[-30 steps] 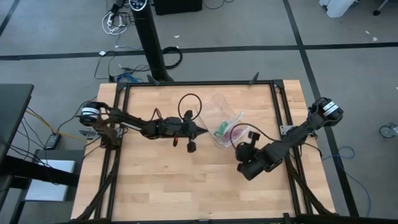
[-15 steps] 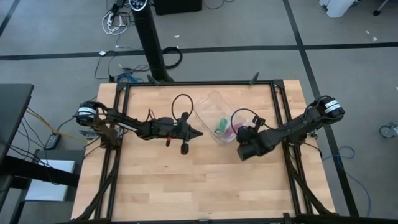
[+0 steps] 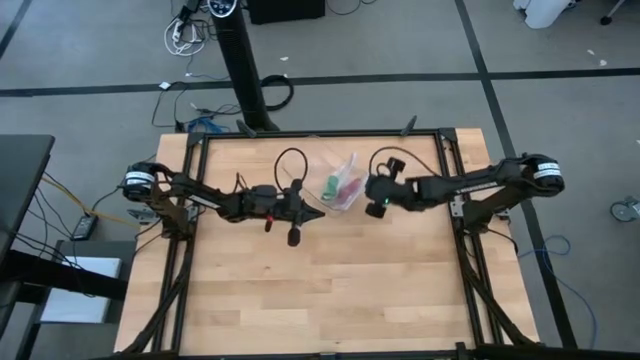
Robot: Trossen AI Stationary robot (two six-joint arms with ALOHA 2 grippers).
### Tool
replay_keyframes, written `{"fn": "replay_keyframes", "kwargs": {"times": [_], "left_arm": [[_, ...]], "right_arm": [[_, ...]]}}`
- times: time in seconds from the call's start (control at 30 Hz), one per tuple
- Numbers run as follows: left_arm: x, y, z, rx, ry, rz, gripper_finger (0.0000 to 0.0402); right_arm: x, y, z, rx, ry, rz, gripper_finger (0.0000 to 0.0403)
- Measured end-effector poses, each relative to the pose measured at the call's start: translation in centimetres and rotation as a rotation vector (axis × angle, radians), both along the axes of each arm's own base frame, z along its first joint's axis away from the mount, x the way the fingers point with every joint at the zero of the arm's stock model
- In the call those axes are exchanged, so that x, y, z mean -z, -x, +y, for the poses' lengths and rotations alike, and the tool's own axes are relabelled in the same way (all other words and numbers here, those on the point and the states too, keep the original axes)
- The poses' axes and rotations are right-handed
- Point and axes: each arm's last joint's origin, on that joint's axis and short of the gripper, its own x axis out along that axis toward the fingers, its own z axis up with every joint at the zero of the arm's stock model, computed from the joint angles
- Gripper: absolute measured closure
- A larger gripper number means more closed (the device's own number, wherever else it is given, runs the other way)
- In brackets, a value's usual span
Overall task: Roll bandage
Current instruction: Put the transparent zip bag with the rolled bandage into the transparent bin
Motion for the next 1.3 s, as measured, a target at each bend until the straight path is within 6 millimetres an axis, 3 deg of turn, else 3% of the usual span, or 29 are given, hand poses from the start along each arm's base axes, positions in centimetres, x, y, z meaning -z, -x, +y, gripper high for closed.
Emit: {"fn": "replay_keyframes", "kwargs": {"times": [0.2, 0.4, 0.6, 1.07, 1.3], "left_arm": [[1.4, 0.2, -0.1, 0.108, 0.032, 0.132, 0.0396], [3.0, -1.6, 0.6, -0.015, 0.0, 0.208, 0.0396], [3.5, -4.3, 1.9, -0.157, -0.033, 0.21, 0.0396], [3.9, -10.9, 6.5, -0.298, -0.007, 0.006, 0.0396], [3.1, -12.1, 9.7, -0.263, 0.002, -0.054, 0.0396]], "right_arm": [[-2.9, 1.1, -1.1, 0.014, 0.042, -0.1, 0.0403], [-5.3, 2.2, 1.2, -0.053, 0.046, -0.231, 0.0403], [-6.0, 2.7, 3.8, -0.083, 0.082, -0.282, 0.0403], [-5.3, 3.3, 6.7, -0.109, -0.018, -0.338, 0.0403], [-2.3, 3.7, 6.5, -0.041, -0.079, -0.347, 0.0403]]}}
